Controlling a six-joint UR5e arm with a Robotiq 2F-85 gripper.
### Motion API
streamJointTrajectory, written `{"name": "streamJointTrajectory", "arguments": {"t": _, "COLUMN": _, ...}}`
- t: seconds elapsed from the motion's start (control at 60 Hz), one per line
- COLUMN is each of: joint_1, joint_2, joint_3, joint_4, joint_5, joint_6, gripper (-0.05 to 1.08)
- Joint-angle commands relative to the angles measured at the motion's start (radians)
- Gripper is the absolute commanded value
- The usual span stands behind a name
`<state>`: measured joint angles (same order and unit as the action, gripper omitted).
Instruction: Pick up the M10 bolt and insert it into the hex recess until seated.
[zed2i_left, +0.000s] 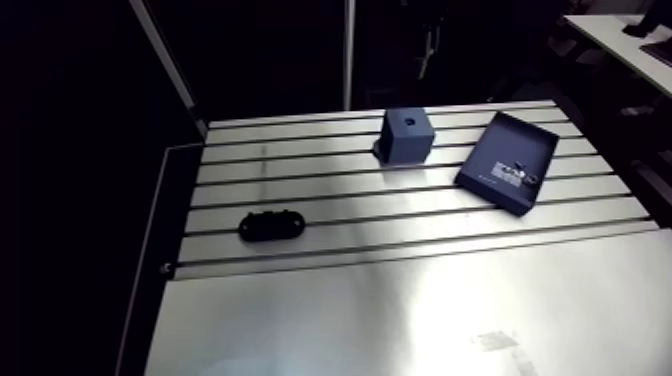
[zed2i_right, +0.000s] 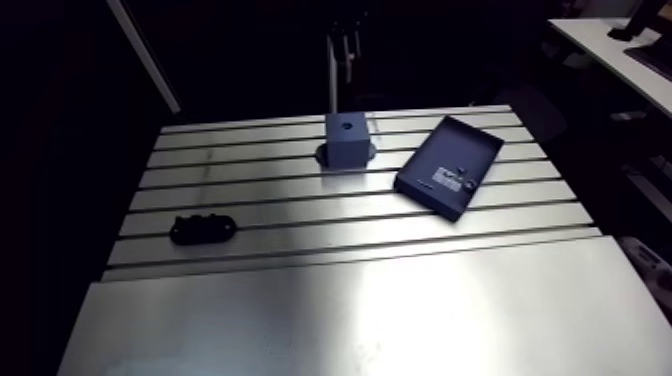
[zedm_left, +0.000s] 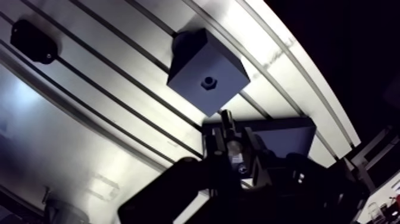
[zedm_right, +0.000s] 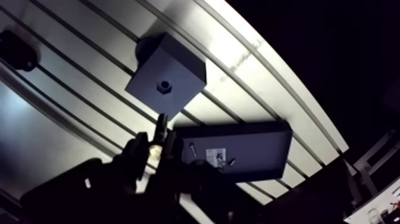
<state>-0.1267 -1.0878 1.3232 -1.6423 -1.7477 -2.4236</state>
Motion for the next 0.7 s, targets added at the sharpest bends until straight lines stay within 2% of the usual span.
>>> {"name": "streamJointTrajectory", "arguments": {"t": 0.017, "joint_1": -0.002, "joint_2": 0.021, "joint_3": -0.001, "joint_4": -0.006, "joint_5": -0.002, "joint_6": 0.001, "gripper": 0.83}}
{"name": "streamJointTrajectory", "arguments": {"t": 0.7, "joint_1": 0.001, "joint_2": 0.027, "joint_3": 0.05, "joint_4": -0.061, "joint_5": 0.003, "joint_6": 0.011, "gripper": 0.86}}
